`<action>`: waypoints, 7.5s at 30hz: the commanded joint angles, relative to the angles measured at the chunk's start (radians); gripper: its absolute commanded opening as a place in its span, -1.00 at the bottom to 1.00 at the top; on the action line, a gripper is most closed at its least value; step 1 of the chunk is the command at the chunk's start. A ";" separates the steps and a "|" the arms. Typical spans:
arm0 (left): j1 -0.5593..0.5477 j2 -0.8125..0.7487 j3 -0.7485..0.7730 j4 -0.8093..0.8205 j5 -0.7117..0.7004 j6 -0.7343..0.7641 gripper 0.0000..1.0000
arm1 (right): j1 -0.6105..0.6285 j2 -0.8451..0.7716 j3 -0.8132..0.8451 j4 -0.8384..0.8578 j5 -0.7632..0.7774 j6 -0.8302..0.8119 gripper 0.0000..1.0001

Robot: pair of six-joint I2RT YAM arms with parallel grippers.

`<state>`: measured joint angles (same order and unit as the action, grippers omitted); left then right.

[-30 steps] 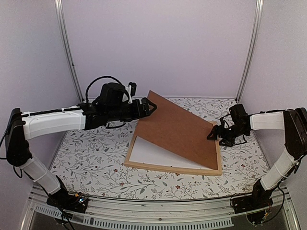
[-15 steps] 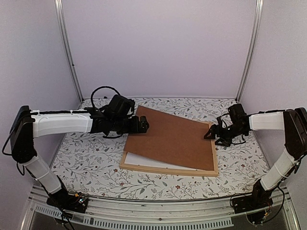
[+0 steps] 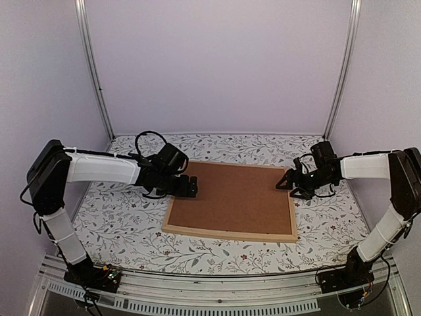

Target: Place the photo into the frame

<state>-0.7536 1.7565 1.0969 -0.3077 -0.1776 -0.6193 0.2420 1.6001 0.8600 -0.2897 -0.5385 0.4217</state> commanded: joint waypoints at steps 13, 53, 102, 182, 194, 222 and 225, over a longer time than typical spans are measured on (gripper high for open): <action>0.070 0.127 0.098 0.055 0.058 0.119 0.99 | 0.005 0.008 0.029 0.015 0.019 -0.026 0.70; 0.072 0.170 0.110 0.068 0.232 0.109 0.92 | 0.023 -0.043 0.114 -0.049 0.233 -0.052 0.70; 0.144 0.306 0.286 0.054 0.220 0.148 0.96 | 0.004 0.273 0.231 0.070 0.272 -0.092 0.71; 0.043 0.231 0.159 0.071 0.376 0.464 0.78 | -0.057 0.000 -0.041 -0.013 0.082 -0.087 0.73; 0.020 0.232 0.183 -0.037 0.441 0.594 0.63 | -0.058 0.121 0.051 0.041 -0.015 -0.088 0.71; -0.046 0.272 0.251 -0.058 0.485 0.720 0.57 | -0.018 0.246 0.152 0.034 -0.015 -0.093 0.69; -0.041 0.266 0.242 -0.042 0.457 0.700 0.59 | -0.019 0.234 0.162 0.014 0.011 -0.102 0.69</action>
<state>-0.7349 1.9923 1.3262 -0.3870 0.1898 0.0845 0.1696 1.8095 1.0008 -0.2554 -0.4507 0.3237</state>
